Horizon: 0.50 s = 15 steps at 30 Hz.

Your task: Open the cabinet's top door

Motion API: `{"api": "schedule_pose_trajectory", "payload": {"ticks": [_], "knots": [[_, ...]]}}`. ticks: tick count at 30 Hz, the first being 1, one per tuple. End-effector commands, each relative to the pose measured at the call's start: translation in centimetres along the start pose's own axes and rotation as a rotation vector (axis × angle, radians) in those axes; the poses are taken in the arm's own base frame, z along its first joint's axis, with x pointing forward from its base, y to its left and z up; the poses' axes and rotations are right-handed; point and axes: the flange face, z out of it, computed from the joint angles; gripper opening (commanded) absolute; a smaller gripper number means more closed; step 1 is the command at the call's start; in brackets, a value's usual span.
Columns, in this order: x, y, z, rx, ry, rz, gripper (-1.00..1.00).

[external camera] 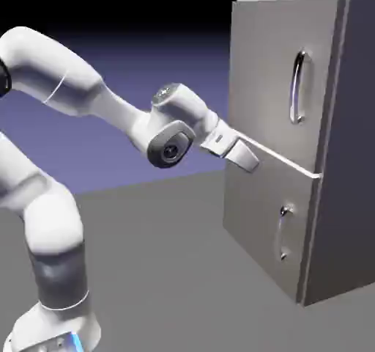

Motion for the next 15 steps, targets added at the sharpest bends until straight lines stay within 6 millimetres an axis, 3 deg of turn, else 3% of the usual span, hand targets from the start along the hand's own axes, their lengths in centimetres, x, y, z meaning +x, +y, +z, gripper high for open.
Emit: {"api": "schedule_pose_trajectory", "payload": {"ticks": [1, 15], "knots": [[0.2, -0.5, -0.3, 0.009, 0.008, -0.003, 0.00], [2.0, -5.1, -4.9, 0.134, 0.136, -0.033, 0.00]]}}
